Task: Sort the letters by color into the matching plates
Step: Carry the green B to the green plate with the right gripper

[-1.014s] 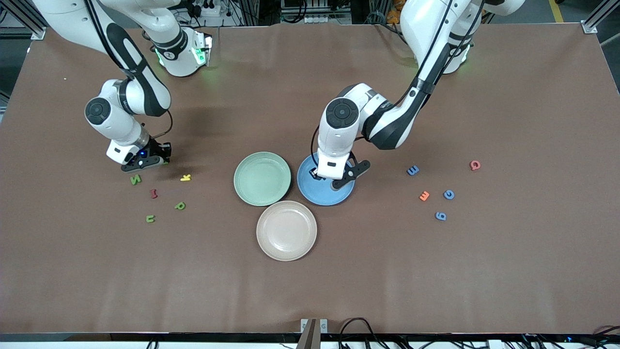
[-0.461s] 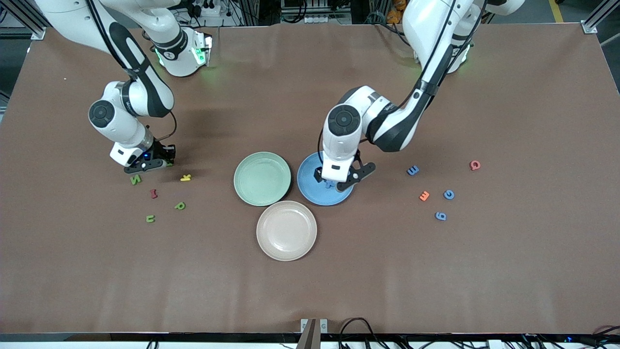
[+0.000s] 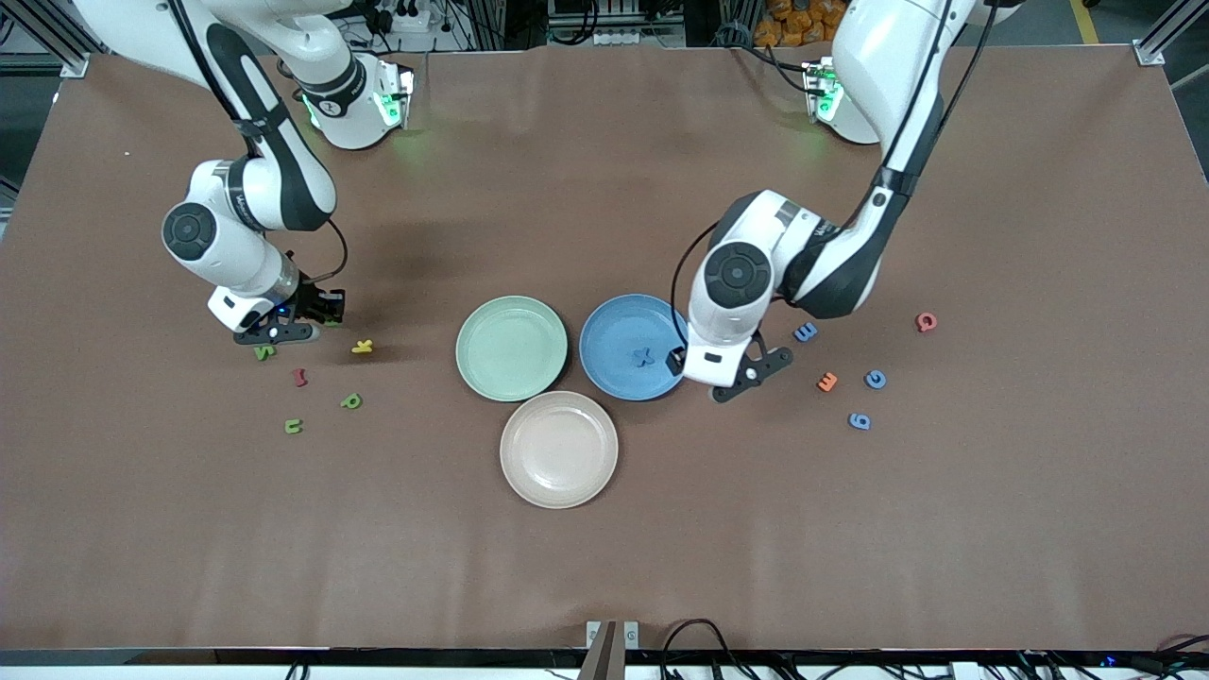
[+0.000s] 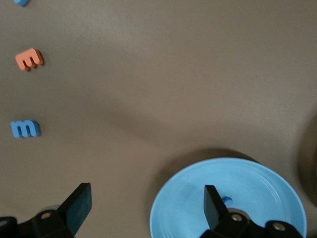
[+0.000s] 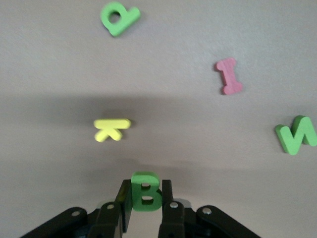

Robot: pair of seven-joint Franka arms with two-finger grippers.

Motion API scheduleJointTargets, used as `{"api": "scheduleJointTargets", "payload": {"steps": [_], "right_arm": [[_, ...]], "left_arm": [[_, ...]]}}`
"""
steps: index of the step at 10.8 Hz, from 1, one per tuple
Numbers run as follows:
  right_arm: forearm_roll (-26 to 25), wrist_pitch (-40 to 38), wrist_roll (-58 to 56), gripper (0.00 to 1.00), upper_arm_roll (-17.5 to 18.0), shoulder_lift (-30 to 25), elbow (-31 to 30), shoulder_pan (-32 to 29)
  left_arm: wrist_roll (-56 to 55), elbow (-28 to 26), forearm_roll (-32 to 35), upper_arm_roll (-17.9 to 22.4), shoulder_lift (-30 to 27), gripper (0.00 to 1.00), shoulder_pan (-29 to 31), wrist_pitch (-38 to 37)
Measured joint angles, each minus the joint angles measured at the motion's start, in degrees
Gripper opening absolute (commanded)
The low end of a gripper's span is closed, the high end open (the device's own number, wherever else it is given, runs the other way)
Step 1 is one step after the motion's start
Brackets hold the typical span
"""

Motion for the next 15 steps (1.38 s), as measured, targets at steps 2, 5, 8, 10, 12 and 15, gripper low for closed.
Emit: {"api": "scheduleJointTargets", "payload": {"steps": [2, 5, 8, 10, 12, 15], "right_arm": [[0.01, -3.07, 6.71, 0.18, 0.1, -0.05, 2.9, 2.84], [0.02, -9.59, 14.49, 0.19, 0.23, -0.02, 8.61, 7.35], [0.5, -12.65, 21.22, 0.2, 1.33, 1.13, 14.18, 11.2], [1.51, -12.8, 25.17, 0.2, 2.62, 3.57, 17.66, 12.94], [1.96, -12.8, 29.27, 0.2, 4.43, 7.04, 21.39, 14.03], [2.02, -12.61, 34.91, 0.22, 4.89, 12.26, 26.15, 17.84]], "left_arm": [[4.04, -1.49, 0.11, 0.03, -0.93, 1.0, 2.24, -0.22], [9.77, -4.59, 0.16, 0.06, -3.25, 1.0, 6.13, -0.44], [17.18, -8.26, 0.22, 0.09, -5.58, 1.0, 10.67, -0.48], [20.91, -9.77, 0.26, 0.07, -6.76, 1.0, 13.62, -0.48], [25.43, -11.35, 0.75, 0.05, -8.14, 1.0, 16.85, -0.48], [29.1, -13.81, 0.82, 0.08, -9.78, 1.0, 21.25, -0.41]]}}
